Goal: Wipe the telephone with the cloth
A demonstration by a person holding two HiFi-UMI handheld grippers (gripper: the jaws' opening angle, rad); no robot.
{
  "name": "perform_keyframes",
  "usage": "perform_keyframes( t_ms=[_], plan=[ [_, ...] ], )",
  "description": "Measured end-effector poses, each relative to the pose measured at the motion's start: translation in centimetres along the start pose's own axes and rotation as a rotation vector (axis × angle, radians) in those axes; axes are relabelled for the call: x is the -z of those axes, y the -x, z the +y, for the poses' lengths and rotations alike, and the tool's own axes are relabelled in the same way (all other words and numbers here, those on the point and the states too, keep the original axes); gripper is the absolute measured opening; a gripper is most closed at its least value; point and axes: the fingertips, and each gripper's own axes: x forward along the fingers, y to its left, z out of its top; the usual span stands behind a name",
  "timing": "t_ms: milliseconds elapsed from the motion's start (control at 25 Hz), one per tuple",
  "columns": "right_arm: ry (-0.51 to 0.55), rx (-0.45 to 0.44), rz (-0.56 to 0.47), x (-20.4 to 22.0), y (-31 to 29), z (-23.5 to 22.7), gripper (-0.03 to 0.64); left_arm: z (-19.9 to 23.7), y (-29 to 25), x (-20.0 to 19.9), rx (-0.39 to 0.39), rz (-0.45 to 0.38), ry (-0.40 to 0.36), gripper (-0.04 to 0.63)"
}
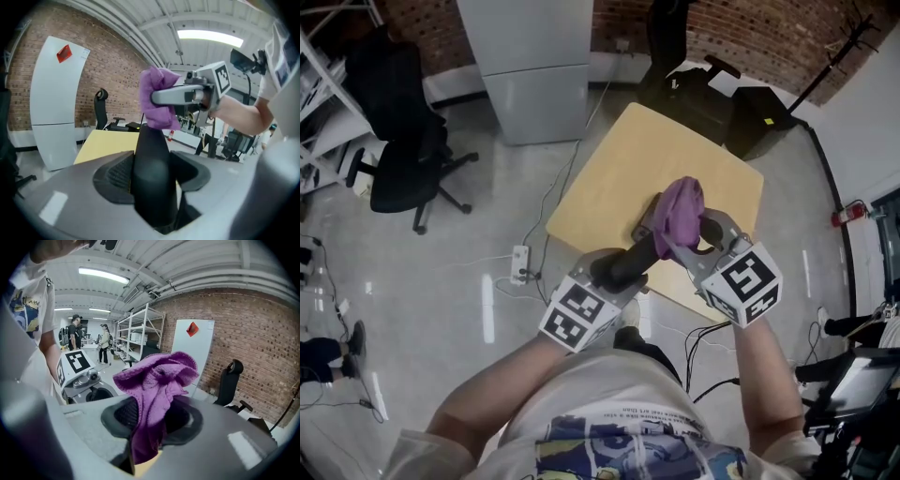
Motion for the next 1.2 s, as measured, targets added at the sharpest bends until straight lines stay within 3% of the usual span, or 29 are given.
perform_keyframes(
  t_ms=[360, 760, 1040, 1200],
  plan=[
    [0.024, -0.139, -0.031, -0.9, -0.9, 7.3, 0.114, 0.6, 0.7, 0.8, 0.023, -0.010, 0.105, 0.252],
    [-0.117, 0.032, -0.005, 3.2, 1.4, 0.3, 0.114, 0.3, 1.1, 0.7, 0.068, -0.017, 0.184, 0.253],
    [-0.197, 0.126, -0.018, 4.5, 2.7, -3.9, 0.114, 1.7, 1.1, -0.4, 0.120, -0.065, 0.379, 0.252],
    [-0.211, 0.102, 0.008, 5.9, 2.2, -4.0, 0.114, 2.1, 0.6, -1.5, 0.166, -0.113, 0.500, 0.252]
  ],
)
